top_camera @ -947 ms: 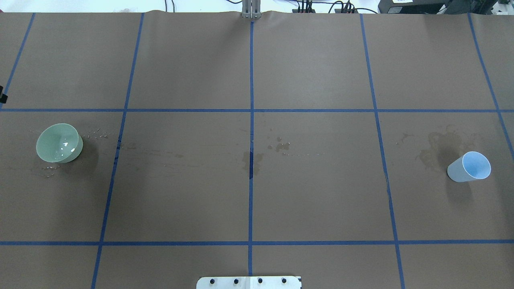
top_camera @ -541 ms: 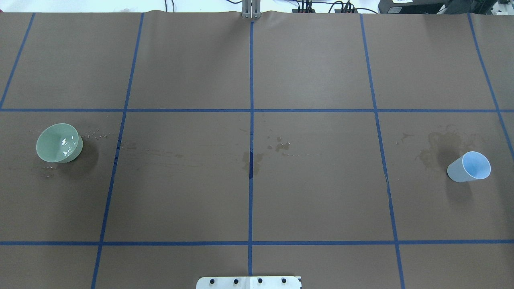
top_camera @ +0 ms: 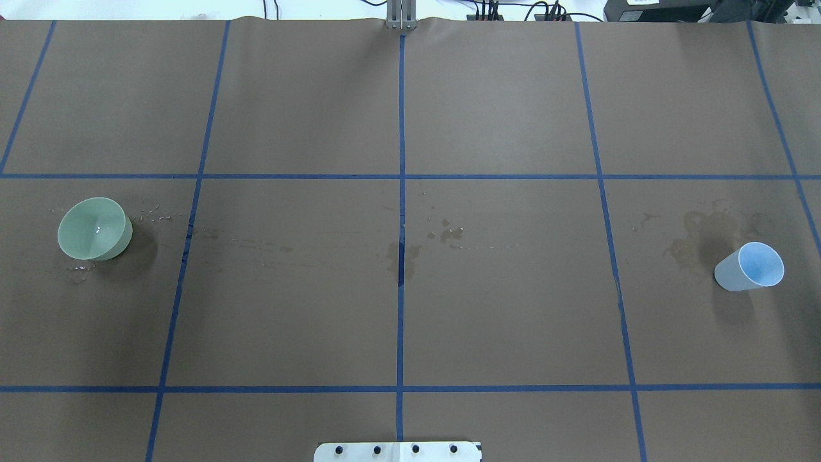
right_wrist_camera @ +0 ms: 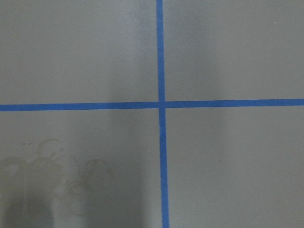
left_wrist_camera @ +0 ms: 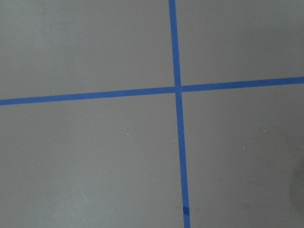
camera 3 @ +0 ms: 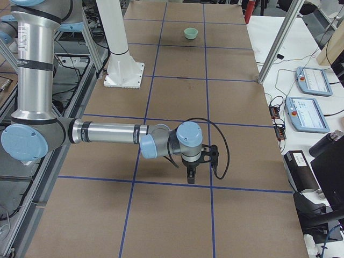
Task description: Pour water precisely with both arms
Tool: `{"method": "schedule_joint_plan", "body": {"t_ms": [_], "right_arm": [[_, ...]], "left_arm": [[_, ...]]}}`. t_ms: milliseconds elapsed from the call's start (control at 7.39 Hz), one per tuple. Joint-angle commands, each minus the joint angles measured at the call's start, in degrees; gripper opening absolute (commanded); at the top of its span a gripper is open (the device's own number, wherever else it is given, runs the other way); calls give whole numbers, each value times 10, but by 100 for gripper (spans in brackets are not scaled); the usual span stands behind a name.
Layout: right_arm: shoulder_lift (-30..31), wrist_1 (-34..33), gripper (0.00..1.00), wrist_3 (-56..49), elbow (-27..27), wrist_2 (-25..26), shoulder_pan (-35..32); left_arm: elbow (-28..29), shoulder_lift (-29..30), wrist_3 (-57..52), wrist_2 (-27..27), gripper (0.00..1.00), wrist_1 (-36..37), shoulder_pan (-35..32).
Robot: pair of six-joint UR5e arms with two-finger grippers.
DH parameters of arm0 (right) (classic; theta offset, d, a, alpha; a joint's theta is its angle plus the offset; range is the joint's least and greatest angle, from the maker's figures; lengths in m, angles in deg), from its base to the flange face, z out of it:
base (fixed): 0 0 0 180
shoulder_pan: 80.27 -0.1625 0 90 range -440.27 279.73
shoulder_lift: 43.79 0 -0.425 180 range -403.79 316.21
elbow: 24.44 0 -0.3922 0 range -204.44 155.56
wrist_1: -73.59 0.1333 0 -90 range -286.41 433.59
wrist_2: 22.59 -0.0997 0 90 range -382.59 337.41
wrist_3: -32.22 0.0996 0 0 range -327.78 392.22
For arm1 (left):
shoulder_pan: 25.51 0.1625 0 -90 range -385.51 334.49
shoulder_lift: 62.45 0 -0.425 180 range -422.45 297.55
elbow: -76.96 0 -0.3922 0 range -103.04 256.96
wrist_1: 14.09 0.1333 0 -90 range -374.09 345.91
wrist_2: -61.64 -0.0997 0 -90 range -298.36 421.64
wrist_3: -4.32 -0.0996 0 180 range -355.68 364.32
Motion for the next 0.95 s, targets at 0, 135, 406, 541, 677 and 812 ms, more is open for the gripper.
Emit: {"method": "schedule_joint_plan", "body": {"t_ms": [0,135,406,541,677,812], "right_arm": [[-4,-41,99,3,34,-29,1],[-5,-39,99,3,34,-29,1],[-2,-38,99,3,23,-27,1],[5,-35,99,-11,2,-25,1],[7,-37,99,-52,-8,-26,1],[7,-37,99,-55,-8,-27,1]], "left_arm": [[0,-6,1,1,100,-3,-14],[-3,-15,-2,4,100,-4,-16],[-3,-17,-2,26,100,-4,-18],[-3,-17,-2,25,100,-3,-18],[-3,-17,-2,25,100,-3,-19],[-3,-17,-2,26,100,-3,-18]]}}
